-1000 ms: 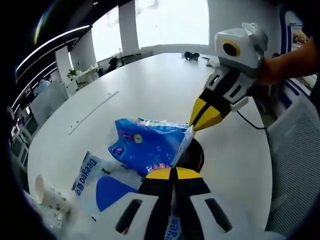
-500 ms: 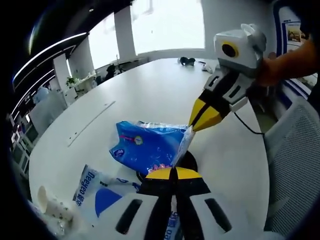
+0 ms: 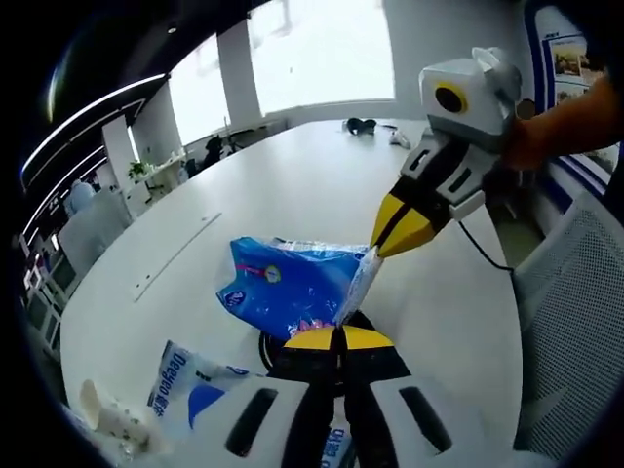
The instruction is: Arrange the tabletop items into an orderly group along one side of the table until the central work area is clear of visible clutter.
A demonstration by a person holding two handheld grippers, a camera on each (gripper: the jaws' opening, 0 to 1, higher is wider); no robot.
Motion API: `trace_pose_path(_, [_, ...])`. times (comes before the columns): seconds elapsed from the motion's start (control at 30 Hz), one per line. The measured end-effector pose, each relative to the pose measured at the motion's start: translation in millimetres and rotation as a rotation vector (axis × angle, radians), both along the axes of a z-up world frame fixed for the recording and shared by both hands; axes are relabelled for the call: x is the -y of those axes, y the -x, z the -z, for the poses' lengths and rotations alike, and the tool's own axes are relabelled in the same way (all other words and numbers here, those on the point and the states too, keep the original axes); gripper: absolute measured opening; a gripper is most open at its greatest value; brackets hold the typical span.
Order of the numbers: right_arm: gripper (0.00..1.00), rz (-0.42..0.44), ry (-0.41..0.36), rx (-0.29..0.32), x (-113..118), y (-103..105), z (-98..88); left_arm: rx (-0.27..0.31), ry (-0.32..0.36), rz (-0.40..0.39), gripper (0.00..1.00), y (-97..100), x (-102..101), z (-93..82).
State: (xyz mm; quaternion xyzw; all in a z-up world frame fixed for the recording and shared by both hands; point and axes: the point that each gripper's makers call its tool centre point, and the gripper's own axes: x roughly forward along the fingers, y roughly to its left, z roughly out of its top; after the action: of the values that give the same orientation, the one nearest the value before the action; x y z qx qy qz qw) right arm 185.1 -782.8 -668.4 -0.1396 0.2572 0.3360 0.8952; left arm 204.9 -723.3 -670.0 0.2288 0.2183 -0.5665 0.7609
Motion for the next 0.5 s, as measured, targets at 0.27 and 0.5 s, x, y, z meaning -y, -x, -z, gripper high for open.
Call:
trace_pose_path(0.27, [0.0, 0.027, 0.004, 0.003, 13.9, 5.8, -2.0, 0.009, 0.002, 0.026, 0.0, 4.0, 14.1, -1.7])
trace_pose_path(0.5, [0.0, 0.049, 0.008, 0.008, 28.0, 6.7, -4.3, 0.018, 0.008, 0.049, 0.0, 3.1, 29.7, -4.6])
